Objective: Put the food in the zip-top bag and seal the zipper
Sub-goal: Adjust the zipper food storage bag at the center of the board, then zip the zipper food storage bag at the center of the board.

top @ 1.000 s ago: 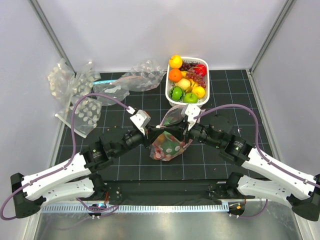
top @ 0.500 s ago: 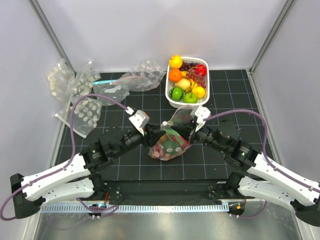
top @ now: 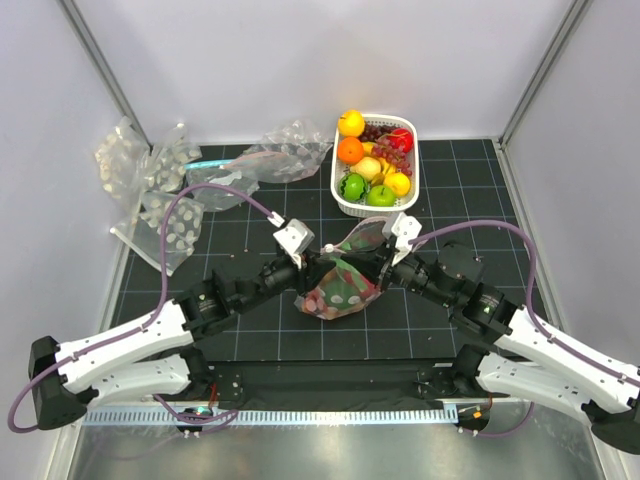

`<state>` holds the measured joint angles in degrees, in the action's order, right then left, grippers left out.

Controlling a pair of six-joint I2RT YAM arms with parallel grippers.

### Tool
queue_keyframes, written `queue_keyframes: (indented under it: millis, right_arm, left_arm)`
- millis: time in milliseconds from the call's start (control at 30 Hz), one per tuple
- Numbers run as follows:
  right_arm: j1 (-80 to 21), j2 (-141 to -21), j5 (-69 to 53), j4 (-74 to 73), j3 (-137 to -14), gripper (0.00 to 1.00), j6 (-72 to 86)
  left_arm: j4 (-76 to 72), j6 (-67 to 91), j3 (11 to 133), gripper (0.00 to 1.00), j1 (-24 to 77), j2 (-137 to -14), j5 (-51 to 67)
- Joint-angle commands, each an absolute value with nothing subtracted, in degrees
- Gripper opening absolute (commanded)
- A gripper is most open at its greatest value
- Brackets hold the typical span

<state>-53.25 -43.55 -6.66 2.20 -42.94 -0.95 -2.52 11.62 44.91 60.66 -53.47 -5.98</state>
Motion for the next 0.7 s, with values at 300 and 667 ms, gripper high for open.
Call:
queue_keyframes:
  millis: [300,667]
  right_arm:
    - [-53.26,-43.15,-8.88,8.61,-44.47,0.12,-1.23]
    - [-53.26,-42.63,-7.12,10.63,-43.24,0.47,-0.79]
  left_arm:
    - [-5.98,12.13,45.18,0.00,60.47,-48.96,-9.05]
    - [-5.98,13.01,44.03,0.00,60.47,-46.76,-13.89]
